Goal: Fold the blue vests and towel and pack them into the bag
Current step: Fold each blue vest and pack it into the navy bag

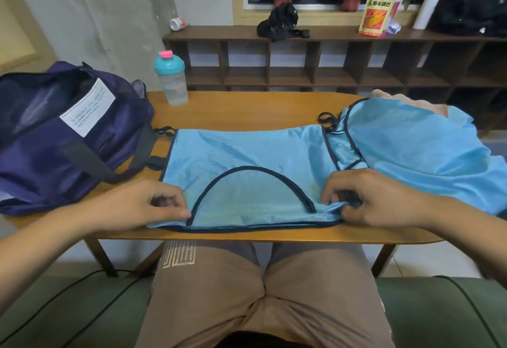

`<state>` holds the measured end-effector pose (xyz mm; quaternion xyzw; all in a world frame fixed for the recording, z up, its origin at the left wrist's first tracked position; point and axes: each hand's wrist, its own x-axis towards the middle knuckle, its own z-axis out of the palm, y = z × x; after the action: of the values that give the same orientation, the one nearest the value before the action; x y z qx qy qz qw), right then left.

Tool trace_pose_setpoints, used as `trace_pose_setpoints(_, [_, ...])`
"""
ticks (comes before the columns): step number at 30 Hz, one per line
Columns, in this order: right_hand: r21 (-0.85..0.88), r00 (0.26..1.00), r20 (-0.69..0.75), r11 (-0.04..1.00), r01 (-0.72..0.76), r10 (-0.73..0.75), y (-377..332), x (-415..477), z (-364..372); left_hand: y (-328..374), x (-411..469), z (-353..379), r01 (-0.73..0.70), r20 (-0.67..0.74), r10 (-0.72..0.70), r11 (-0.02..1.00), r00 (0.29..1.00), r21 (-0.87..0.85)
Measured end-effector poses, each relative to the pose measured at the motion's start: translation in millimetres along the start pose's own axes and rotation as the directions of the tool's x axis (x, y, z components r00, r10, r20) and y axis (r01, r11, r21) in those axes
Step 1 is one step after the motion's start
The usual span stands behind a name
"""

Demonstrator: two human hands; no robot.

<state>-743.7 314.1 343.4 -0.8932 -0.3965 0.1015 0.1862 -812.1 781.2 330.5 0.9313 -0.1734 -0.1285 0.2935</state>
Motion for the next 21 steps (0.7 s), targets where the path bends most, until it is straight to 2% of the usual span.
trace_pose_setpoints(3, [0.01, 0.996, 0.091, 1.0, 0.011, -0.012, -4.3, -1.0, 3.5, -0.8, 4.1, -2.2, 0.044, -0.036, -0.043, 0.999, 0.998, 0.023])
trace_pose_setpoints(5, [0.028, 0.994, 0.104, 1.0, 0.015, -0.018, -5.3, 1.1, 2.4, -3.4, 9.4, -3.3, 0.063, -0.109, -0.056, 0.996, 0.992, 0.065])
trace_pose_setpoints(9, [-0.009, 0.996, -0.07, 0.999, 0.046, -0.047, -0.7, 14.6, -4.6, -9.2, 23.2, -5.3, -0.008, -0.285, 0.086, 0.965, 0.955, 0.264])
trace_pose_setpoints(11, [-0.122, 0.986, -0.152, 0.991, 0.046, -0.065, 7.6, 24.4, -2.8, -10.3, 34.4, -6.4, -0.012, -0.294, 0.12, 0.938, 0.948, 0.346])
trace_pose_setpoints(13, [-0.231, 0.981, -0.189, 0.973, 0.004, -0.049, 17.0, 33.8, 2.2, -15.3, 48.7, -7.1, 0.029, -0.284, 0.093, 0.918, 0.954, 0.396])
trace_pose_setpoints(16, [-0.327, 0.98, -0.191, 0.945, -0.004, -0.062, 24.9, 45.9, 11.5, -25.9, 68.3, -11.1, 0.135, -0.259, -0.019, 0.889, 0.966, 0.437])
trace_pose_setpoints(21, [-0.41, 0.982, -0.177, 0.912, -0.01, -0.068, 21.8, 57.5, 26.5, -34.8, 99.3, -22.0, 0.197, -0.27, -0.052, 0.815, 0.961, 0.545])
